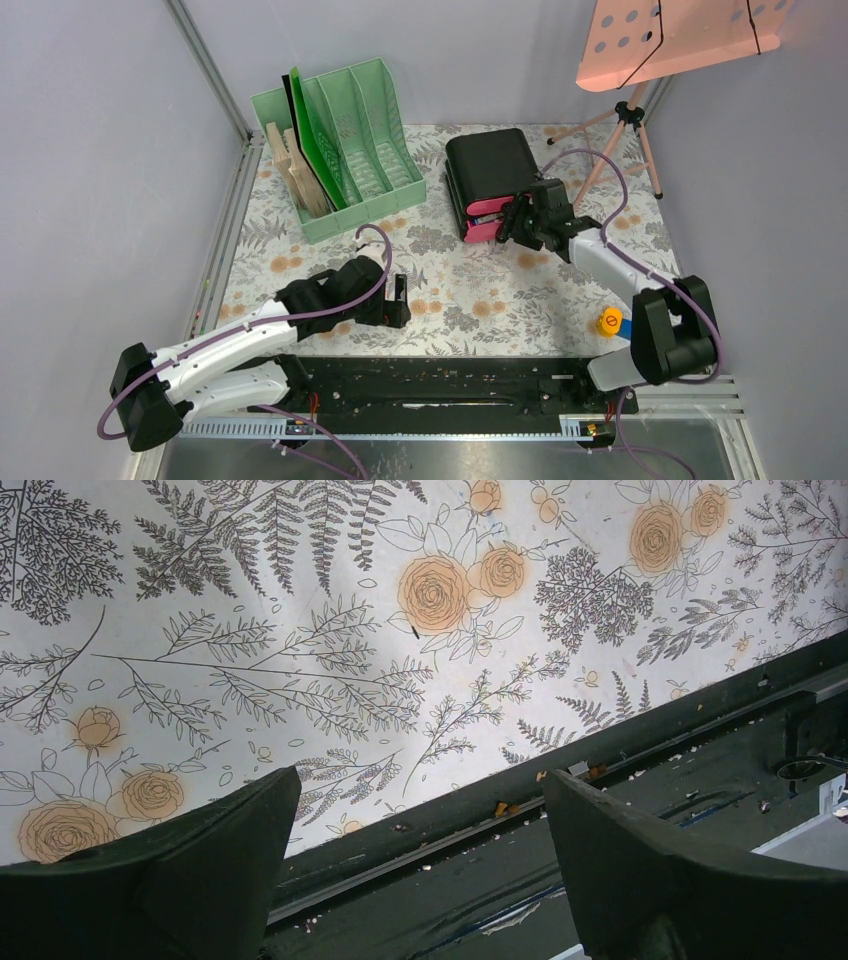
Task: Organize the desk
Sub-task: Close the drawer in the storage box.
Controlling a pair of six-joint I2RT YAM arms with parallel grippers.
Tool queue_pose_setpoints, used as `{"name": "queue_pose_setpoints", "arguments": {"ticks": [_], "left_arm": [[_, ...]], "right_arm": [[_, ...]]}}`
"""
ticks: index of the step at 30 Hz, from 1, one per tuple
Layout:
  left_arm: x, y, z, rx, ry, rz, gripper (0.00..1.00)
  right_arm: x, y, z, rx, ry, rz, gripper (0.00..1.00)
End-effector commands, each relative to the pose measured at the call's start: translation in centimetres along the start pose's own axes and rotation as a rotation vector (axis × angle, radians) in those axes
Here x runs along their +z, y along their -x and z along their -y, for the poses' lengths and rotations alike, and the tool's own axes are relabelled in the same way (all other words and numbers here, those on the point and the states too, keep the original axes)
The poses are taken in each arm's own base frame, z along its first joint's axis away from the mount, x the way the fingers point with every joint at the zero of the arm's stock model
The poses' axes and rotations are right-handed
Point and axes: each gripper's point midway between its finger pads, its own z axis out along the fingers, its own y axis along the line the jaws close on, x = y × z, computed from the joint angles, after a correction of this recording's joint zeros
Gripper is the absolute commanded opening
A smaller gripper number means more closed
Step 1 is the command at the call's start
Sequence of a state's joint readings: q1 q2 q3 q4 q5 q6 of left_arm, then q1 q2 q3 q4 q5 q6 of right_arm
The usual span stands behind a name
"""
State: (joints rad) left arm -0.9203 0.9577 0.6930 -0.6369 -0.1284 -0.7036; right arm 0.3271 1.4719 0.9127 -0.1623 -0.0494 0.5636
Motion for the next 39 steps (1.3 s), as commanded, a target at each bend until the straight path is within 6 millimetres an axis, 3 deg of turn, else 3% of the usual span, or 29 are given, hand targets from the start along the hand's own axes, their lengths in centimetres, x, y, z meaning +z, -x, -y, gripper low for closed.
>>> {"name": "queue_pose_setpoints", "arguments": {"ticks": [1, 6, 10, 20, 24, 28, 32, 39], "left_arm": [[-0.2, 1.2, 0.5, 0.014, -0.005, 0.042, 0.94], [-0.1, 1.4, 0.7, 0.012, -0.011, 0.044, 0.94], [-0.2, 1.6, 1.0, 0.008, -0.023, 0.049, 0.94], [-0.3, 1.4, 1.0, 0.003, -0.033, 0.049, 0.94], [-0.3, 1.2, 0.9, -0.003, -0.033, 0.051, 0.94], [-0.4, 1.2, 0.8, -0.005, -0.034, 0.055, 0.94], [-0.3, 1.2, 0.7, -0.004, -0.032, 0.057, 0.94], [-0.2, 1.0, 0.6, -0.007, -0.029, 0.056, 0.94]], "right_arm": [[-2.6, 1.7, -0.7, 0.017, 0.034, 0.109, 0.63], [-4.5, -0.2, 0.3, 0.032, 0.028, 0.094, 0.78], [-5.6, -1.7, 0.9, 0.058, 0.036, 0.074, 0.83], [-6.5, -5.7, -0.5, 0.208, 0.169, -0.094, 0.83], [-6.0, -6.0, -0.4, 0.349, 0.241, -0.15, 0.81], [-5.1, -5.6, 0.2, 0.498, 0.331, -0.169, 0.72], [-4.4, -4.6, 0.5, 0.535, 0.356, -0.171, 0.67], [-3.1, -3.4, 0.6, 0.588, 0.355, -0.185, 0.3]]}}
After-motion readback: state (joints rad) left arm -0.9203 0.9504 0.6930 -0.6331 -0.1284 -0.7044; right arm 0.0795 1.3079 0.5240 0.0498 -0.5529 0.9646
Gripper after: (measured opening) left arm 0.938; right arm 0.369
